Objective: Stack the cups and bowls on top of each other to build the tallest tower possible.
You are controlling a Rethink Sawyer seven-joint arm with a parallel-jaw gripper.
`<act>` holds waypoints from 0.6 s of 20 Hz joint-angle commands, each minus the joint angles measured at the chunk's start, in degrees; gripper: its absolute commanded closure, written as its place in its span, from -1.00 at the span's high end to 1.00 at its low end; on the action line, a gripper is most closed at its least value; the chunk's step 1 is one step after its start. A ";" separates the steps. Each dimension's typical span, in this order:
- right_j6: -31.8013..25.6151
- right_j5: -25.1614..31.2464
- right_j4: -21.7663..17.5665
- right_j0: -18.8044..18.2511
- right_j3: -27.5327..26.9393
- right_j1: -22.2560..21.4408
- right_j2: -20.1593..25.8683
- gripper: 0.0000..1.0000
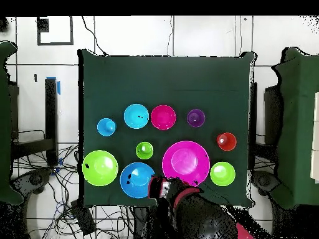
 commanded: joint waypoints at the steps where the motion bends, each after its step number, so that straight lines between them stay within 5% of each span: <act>1: -24.87 -13.21 7.47 -3.31 15.25 8.89 7.96 1.00; 10: -39.00 -27.73 29.23 -9.83 24.29 12.06 23.78 1.00; 12: -37.99 -31.13 29.85 -13.64 25.18 12.98 29.93 1.00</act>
